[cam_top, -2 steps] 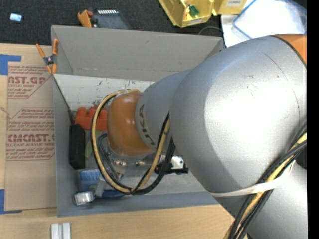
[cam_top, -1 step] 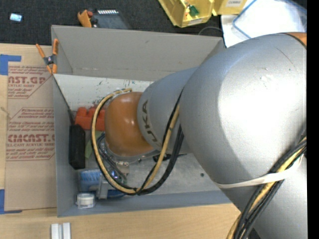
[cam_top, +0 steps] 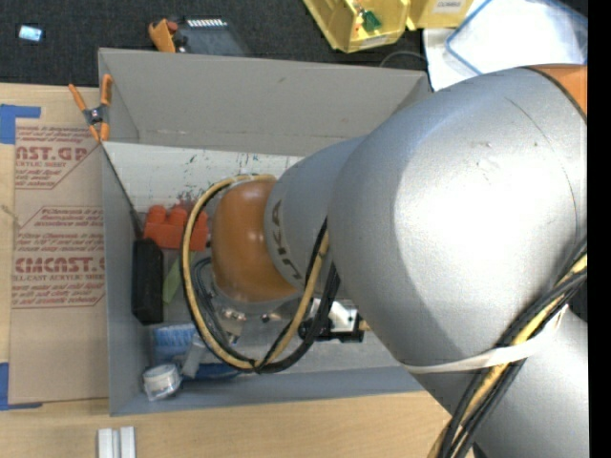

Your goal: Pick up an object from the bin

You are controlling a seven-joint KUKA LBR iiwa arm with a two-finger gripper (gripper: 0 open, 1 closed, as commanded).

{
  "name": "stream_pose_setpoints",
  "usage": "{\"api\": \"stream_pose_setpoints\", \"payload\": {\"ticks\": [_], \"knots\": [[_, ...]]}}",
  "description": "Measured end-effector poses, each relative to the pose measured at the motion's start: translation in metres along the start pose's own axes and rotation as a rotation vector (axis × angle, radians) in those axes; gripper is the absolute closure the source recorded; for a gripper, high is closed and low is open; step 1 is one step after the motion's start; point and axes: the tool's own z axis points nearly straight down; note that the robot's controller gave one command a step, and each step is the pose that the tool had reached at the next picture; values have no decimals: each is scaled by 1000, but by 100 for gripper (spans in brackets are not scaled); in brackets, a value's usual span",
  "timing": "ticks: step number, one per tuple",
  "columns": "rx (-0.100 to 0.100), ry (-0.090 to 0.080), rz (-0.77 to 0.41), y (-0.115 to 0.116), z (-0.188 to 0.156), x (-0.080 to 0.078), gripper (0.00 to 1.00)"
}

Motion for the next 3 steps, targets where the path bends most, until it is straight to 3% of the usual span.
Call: {"api": "stream_pose_setpoints", "payload": {"ticks": [1,2,3], "knots": [[-9,-8,-203,9,-1,-1,0],[3,1,64,1,0,-5,0],[-13,-7,-163,6,-2,2,100]]}}
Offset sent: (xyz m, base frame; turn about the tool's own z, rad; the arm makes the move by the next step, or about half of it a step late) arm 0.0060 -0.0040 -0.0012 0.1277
